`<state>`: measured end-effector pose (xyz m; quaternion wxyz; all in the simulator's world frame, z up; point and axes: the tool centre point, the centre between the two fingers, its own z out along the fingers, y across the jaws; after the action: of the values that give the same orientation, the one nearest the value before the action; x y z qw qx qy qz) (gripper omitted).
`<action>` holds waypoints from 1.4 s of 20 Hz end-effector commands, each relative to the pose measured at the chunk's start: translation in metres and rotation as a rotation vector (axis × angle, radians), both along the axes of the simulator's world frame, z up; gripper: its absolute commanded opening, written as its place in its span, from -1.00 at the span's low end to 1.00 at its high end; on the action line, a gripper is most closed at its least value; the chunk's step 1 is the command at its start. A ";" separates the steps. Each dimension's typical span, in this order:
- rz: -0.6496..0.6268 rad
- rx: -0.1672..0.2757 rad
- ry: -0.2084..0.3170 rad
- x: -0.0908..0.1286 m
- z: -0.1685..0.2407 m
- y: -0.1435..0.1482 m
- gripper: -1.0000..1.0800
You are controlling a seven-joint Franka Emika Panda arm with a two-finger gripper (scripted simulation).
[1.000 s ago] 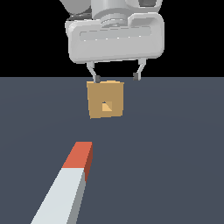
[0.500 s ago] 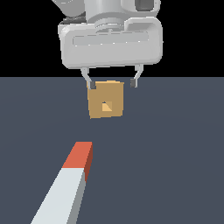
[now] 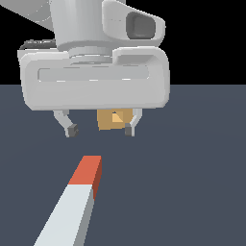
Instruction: Insert the peg into the horizontal hole in a box.
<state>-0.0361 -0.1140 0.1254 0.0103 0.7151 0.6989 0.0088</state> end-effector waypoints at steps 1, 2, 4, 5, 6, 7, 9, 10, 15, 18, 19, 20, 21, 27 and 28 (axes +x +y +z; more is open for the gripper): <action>0.003 0.001 0.008 -0.011 -0.016 -0.022 0.92; 0.004 0.001 0.010 -0.015 -0.021 -0.029 0.92; 0.005 0.001 0.015 -0.021 -0.031 -0.043 0.92; 0.006 0.002 0.017 -0.024 -0.035 -0.049 0.92; 0.007 0.002 0.019 -0.027 -0.039 -0.054 0.92; 0.007 0.002 0.021 -0.029 -0.042 -0.059 0.92; 0.009 0.002 0.024 -0.032 -0.048 -0.067 0.92; 0.009 0.002 0.025 -0.033 -0.050 -0.070 0.92; 0.010 0.002 0.027 -0.036 -0.055 -0.077 0.92; 0.008 0.002 0.027 -0.036 -0.056 -0.076 0.92; 0.008 0.002 0.027 -0.036 -0.057 -0.076 0.92; 0.008 0.002 0.027 -0.036 -0.060 -0.076 0.92; 0.008 0.002 0.027 -0.036 -0.063 -0.076 0.92; 0.009 0.002 0.027 -0.036 -0.091 -0.077 0.92; 0.009 0.002 0.027 -0.036 -0.095 -0.077 0.92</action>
<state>-0.0725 -0.1907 0.0373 -0.0002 0.7122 0.7020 -0.0001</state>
